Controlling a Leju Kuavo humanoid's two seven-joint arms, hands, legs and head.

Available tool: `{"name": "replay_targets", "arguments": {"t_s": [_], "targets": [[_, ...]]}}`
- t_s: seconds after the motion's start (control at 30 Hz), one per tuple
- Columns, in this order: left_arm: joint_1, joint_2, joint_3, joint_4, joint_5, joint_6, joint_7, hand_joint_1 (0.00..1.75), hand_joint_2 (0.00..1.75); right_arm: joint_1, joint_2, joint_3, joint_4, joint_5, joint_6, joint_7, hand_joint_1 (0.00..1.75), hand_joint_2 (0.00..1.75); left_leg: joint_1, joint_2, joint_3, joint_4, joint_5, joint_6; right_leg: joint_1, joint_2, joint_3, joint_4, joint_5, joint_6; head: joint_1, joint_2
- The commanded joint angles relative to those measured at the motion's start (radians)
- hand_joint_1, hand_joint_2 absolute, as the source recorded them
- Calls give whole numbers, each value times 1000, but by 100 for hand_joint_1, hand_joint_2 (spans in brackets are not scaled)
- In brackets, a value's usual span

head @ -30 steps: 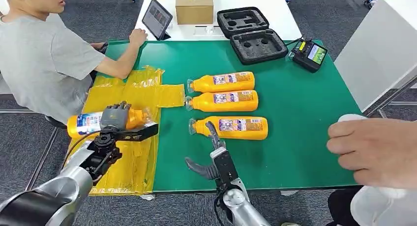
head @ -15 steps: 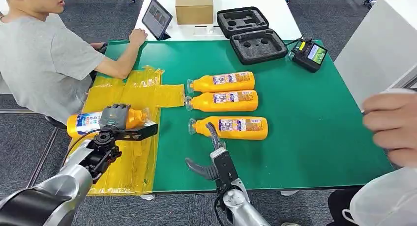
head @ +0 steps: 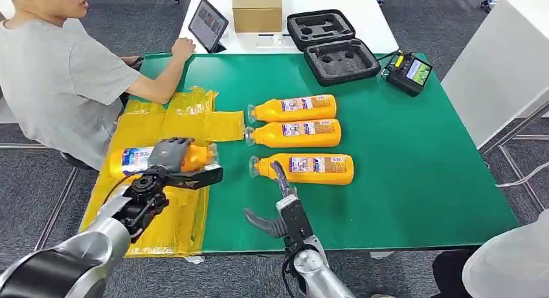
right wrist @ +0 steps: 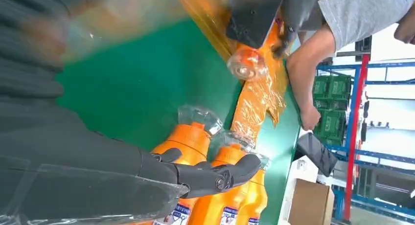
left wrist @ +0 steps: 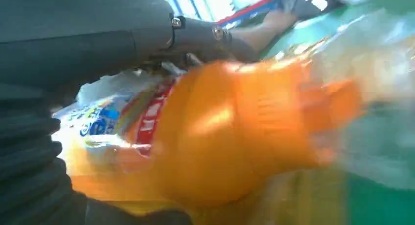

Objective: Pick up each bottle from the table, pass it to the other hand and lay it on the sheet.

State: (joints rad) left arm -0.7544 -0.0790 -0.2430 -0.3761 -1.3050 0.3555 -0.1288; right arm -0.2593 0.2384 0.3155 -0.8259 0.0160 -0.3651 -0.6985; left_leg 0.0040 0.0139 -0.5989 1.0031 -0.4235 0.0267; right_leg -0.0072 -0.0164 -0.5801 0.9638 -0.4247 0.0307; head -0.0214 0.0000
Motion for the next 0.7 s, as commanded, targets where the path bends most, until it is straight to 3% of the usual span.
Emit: {"name": "replay_targets", "arguments": {"t_s": [0.03, 0.23, 0.5, 0.57, 0.63, 0.67, 0.7], "targets": [[77, -44, -28, -151, 74, 20, -113, 0, 175, 9, -10, -34, -3, 1, -1, 0, 0, 175, 0, -2, 3, -1, -1, -1, 0, 0, 3, -1, -1, -1, 0, 0], [194, 0, -81, -363, 90, 74, -57, 0, 175, 25, -17, -21, -20, 7, 4, 0, 0, 175, 0, -1, 3, -1, -2, -1, 0, 2, 3, 0, -2, -1, 0, 0], [225, 20, -78, -419, 88, 117, -24, 0, 175, 26, -19, -19, -19, 8, 0, 0, 0, 175, 0, 0, 1, -1, -1, -1, 0, 2, 0, 0, -1, -1, 0, 0], [268, 30, -85, -512, 87, 175, -27, 0, 175, 34, -26, -11, -35, 17, -25, 0, 0, 175, 1, 0, 1, -1, -1, -1, 0, 2, 1, 0, -1, -1, 0, 0], [339, 42, -98, -676, 111, 202, -47, 0, 175, 52, -54, 49, -98, 116, -176, 0, 0, 175, 0, 1, 1, -1, -1, -1, 0, 2, 0, 0, -1, -1, 0, 0], [378, 40, -104, -763, 159, 213, -76, 0, 175, 49, -74, 85, -101, 251, -333, 0, 0, 175, 0, 1, 2, -1, -2, -1, 0, 3, 1, 0, -1, -1, 0, 0], [414, 46, -118, -841, 200, 238, -111, 0, 175, 98, -11, -144, -180, 594, -333, 0, 0, 175, 0, 1, 1, 0, -2, -1, 0, 3, 0, 0, -1, -1, 0, 0]]}}
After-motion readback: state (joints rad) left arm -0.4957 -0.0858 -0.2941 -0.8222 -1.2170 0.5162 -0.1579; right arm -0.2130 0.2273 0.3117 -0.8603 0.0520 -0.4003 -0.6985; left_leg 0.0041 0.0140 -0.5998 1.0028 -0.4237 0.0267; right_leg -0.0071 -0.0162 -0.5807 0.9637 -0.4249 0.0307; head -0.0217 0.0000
